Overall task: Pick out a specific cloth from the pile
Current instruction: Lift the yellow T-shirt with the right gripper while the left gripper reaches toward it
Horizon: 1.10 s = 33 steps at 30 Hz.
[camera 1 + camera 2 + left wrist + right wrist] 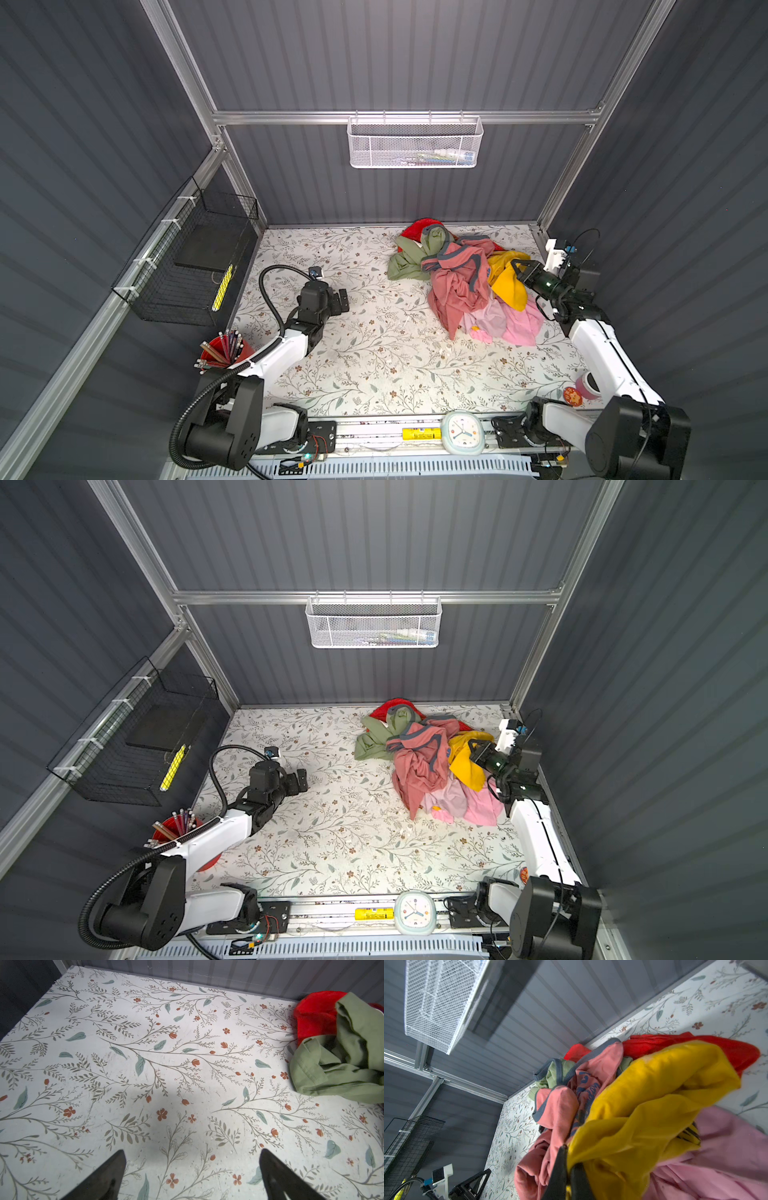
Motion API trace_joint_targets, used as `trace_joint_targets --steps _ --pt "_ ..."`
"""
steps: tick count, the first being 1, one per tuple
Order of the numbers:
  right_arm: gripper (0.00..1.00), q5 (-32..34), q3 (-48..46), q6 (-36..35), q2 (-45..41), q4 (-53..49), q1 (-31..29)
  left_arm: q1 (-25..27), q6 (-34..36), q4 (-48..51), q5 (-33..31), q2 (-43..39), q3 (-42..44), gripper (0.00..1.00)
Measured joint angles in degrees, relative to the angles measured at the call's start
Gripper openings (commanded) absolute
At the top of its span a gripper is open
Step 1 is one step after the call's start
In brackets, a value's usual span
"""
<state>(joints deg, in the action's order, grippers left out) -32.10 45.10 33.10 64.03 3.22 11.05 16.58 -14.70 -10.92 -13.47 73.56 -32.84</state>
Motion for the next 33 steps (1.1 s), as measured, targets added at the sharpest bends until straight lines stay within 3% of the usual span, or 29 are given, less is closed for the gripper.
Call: trace_joint_targets --steps 13,23,28,33 --pt "0.0 0.6 17.1 -5.0 -2.5 -8.8 -3.4 4.4 1.1 1.3 -1.9 2.8 -2.4 0.99" --pt "0.0 0.7 28.2 -6.8 -0.6 -14.4 -7.7 11.1 4.1 1.0 -1.9 7.5 -8.5 1.0" --pt "0.0 0.8 32.0 -7.5 2.3 -15.2 -10.0 17.0 7.0 0.5 3.2 11.8 -17.0 1.0" --pt "0.0 1.3 31.2 -7.6 4.7 -15.6 -12.5 22.2 8.5 -2.9 14.4 18.4 -28.9 1.0"
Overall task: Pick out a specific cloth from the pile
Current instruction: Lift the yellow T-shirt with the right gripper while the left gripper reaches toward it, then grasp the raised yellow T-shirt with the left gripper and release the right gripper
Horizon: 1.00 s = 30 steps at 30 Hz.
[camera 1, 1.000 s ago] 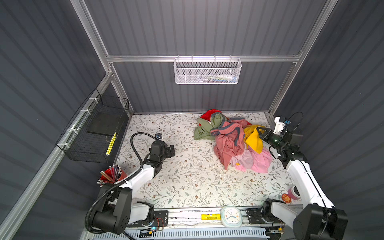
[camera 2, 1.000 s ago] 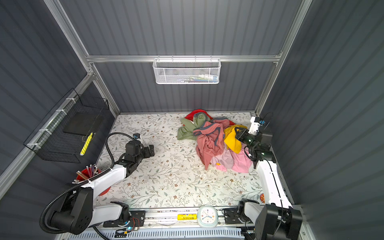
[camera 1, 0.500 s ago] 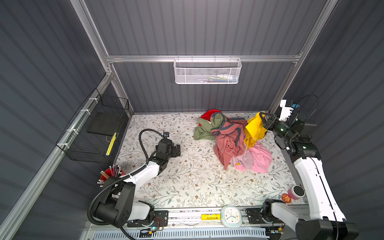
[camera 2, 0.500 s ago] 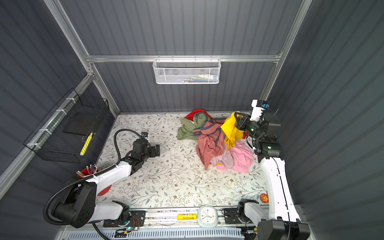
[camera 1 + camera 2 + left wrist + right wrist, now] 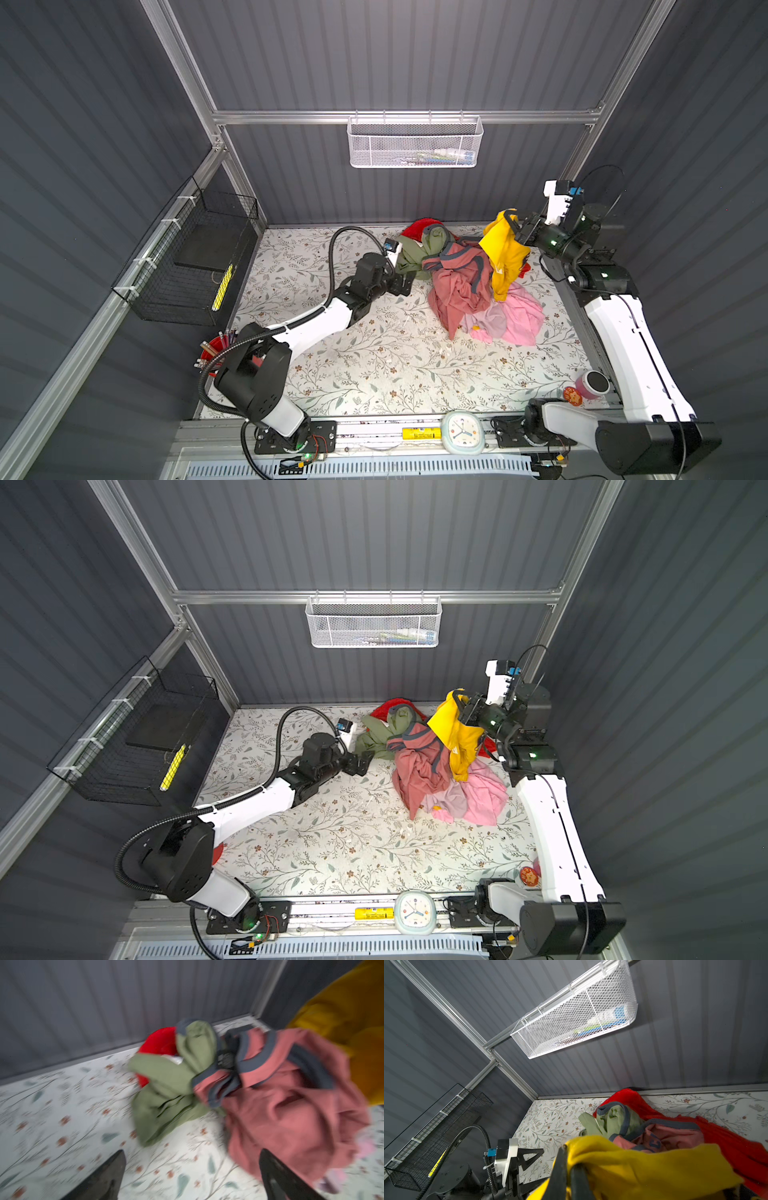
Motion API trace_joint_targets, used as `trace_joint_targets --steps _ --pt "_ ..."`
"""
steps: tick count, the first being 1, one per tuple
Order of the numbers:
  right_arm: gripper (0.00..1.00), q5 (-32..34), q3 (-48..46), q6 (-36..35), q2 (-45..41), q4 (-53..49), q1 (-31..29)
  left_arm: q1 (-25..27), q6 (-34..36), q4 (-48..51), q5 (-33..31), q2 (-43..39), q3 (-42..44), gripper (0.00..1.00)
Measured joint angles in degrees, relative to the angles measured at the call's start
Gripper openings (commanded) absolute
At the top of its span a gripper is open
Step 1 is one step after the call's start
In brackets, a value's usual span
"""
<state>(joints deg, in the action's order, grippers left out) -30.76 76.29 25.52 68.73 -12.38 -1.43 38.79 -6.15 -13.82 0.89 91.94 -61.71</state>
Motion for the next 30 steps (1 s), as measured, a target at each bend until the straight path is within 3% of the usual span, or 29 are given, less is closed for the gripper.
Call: trace_joint_targets --steps 6,11,24,27,30 --pt "0.0 0.2 -2.0 0.3 1.3 0.1 -1.8 4.2 -0.9 -5.9 12.7 10.5 -11.6 1.0" --pt "0.0 0.4 -2.1 0.4 1.5 0.3 -2.0 7.2 -2.5 -8.6 18.2 20.9 -21.0 1.0" --pt "0.0 0.3 -3.7 1.5 1.0 1.1 -1.8 12.0 -8.9 -16.2 19.7 41.4 -42.6 0.98" --pt "0.0 0.1 -4.6 2.1 0.7 1.7 -1.2 12.3 -11.3 -18.3 19.6 45.5 -47.5 0.88" --pt "0.0 -0.3 -5.7 3.0 -0.1 2.3 -0.1 12.7 -14.0 -20.8 19.6 47.3 -49.2 0.63"
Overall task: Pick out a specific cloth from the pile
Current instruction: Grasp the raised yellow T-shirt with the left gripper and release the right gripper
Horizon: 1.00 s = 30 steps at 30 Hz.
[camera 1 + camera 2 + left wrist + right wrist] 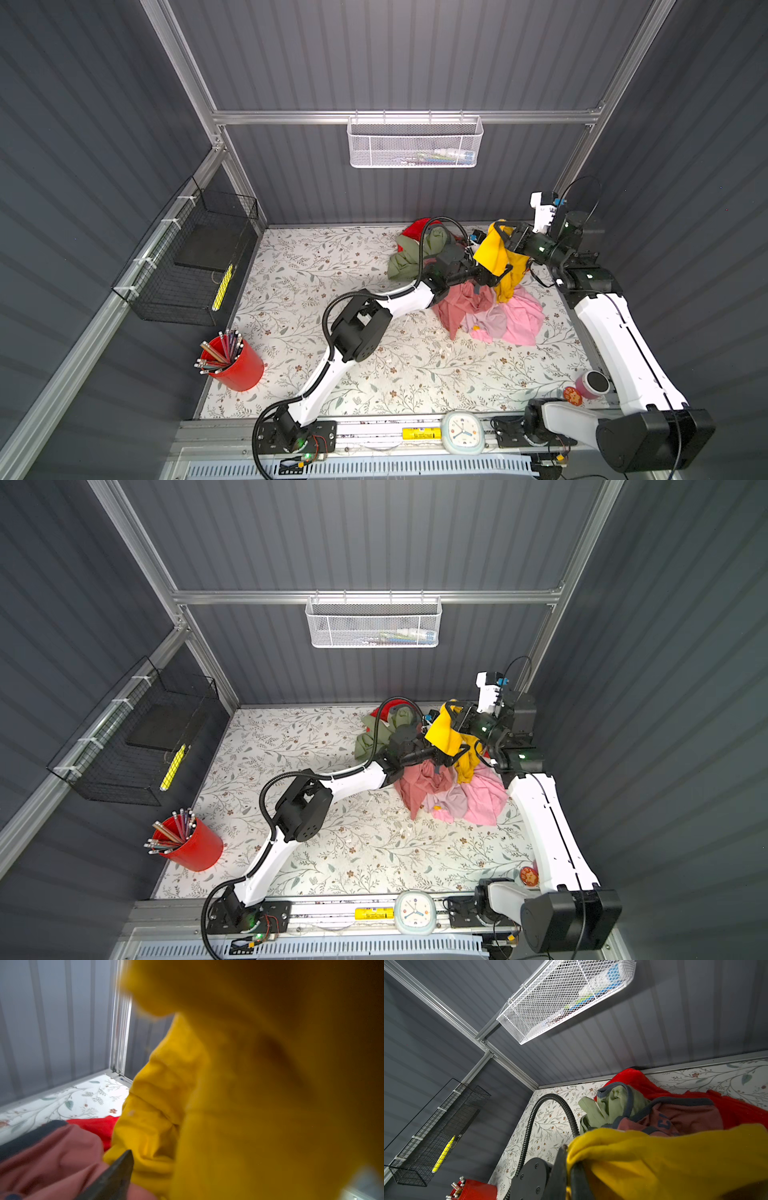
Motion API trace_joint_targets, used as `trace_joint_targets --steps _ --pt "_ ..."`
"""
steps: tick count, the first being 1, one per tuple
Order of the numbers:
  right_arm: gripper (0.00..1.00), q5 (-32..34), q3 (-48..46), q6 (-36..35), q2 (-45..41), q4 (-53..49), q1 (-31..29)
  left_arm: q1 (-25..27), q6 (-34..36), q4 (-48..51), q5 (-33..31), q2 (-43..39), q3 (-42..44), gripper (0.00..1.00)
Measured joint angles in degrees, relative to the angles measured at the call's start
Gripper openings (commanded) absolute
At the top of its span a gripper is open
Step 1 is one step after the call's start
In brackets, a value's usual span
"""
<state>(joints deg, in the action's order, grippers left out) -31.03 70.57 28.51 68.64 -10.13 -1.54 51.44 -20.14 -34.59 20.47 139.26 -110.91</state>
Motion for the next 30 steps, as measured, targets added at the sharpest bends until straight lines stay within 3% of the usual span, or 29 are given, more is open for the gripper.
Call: trace_joint_targets --steps 2,4,7,8,16,18,30 --pt "0.0 -0.5 -0.9 0.8 -0.5 0.7 0.9 0.2 -1.0 -0.9 0.2 0.8 -1.2 0.45" --pt "0.0 -0.8 -1.6 1.1 -0.9 1.2 1.6 0.2 -1.5 -1.5 0.2 0.9 -1.8 0.32" --pt "0.12 -0.9 -2.4 1.2 -1.5 1.4 2.5 0.3 -2.1 -2.8 0.2 0.8 -1.9 0.02" --pt "0.16 -0.9 -2.7 1.2 -1.7 1.4 2.8 0.3 -1.9 -2.9 0.0 0.7 -1.7 0.0" --pt "0.72 2.2 -8.1 0.1 -4.6 0.2 7.6 0.4 -0.9 -2.4 -1.7 -5.4 3.1 0.0" --pt "0.98 3.9 -10.1 -0.6 -5.9 -1.1 8.6 0.4 -0.2 -1.3 -2.5 -7.6 3.2 0.0" --pt "0.99 12.7 -20.1 -5.3 -11.5 -3.4 10.2 0.4 3.2 10.7 -5.2 -15.6 -0.8 0.0"
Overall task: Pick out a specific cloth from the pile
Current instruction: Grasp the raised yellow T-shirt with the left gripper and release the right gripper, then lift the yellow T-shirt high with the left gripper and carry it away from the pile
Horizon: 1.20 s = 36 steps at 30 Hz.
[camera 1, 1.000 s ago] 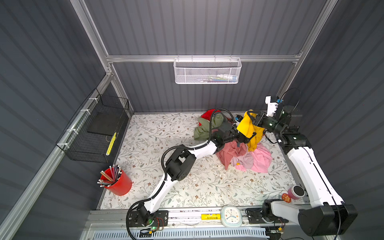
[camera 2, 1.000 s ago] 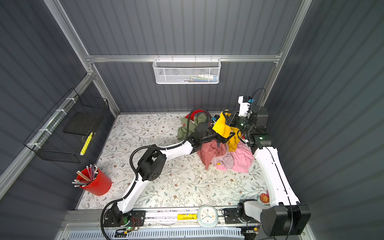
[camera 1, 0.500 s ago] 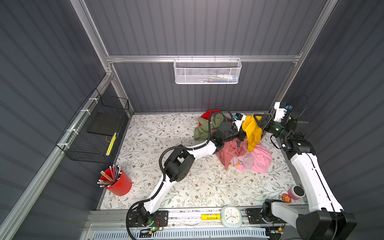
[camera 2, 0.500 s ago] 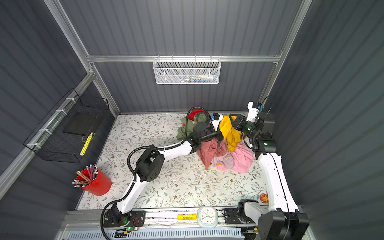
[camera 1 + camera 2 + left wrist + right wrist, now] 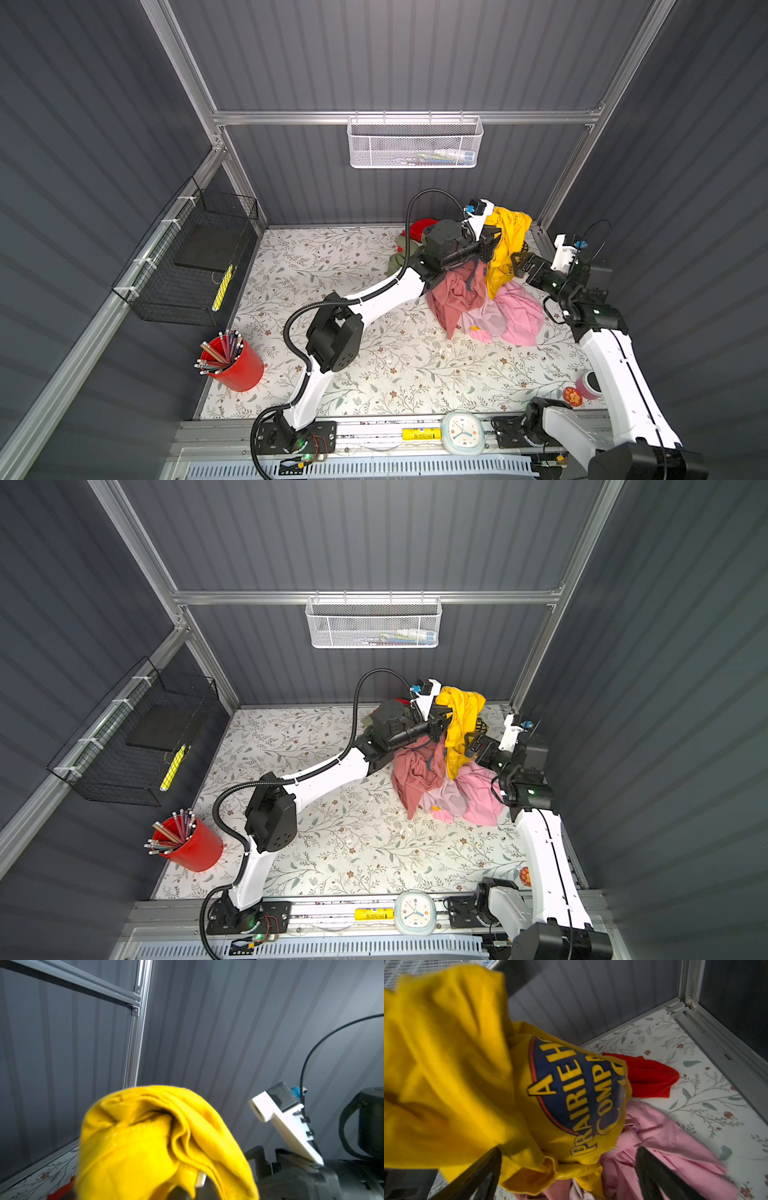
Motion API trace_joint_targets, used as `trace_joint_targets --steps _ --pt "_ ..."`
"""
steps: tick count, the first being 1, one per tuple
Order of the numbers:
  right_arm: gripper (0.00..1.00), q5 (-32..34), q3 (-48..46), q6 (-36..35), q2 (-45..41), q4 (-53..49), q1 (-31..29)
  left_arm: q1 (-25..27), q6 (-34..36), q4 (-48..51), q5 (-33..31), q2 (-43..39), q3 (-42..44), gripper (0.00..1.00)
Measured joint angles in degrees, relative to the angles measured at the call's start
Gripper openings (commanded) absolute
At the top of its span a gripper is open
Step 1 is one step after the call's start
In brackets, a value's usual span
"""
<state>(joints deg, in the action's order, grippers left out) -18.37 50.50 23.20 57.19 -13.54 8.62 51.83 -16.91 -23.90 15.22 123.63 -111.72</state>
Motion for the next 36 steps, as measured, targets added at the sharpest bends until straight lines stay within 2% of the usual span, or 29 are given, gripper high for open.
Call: trace_joint_targets --steps 10,17,28,36 --pt "0.99 2.1 -9.2 -1.5 -1.0 2.7 0.3 0.0 1.0 8.1 -0.6 -0.4 -6.2 0.0" --pt "0.99 1.6 -11.5 -2.5 -1.0 5.9 0.3 0.0 1.3 11.3 0.0 -0.4 -13.0 0.0" --pt "0.99 -1.7 -17.9 -1.1 2.3 12.3 0.3 0.0 1.7 12.3 1.5 -0.4 -24.0 0.0" --pt "0.99 -3.2 -18.7 -0.2 2.6 14.5 0.3 0.3 2.8 12.6 1.7 0.9 -28.8 0.0"
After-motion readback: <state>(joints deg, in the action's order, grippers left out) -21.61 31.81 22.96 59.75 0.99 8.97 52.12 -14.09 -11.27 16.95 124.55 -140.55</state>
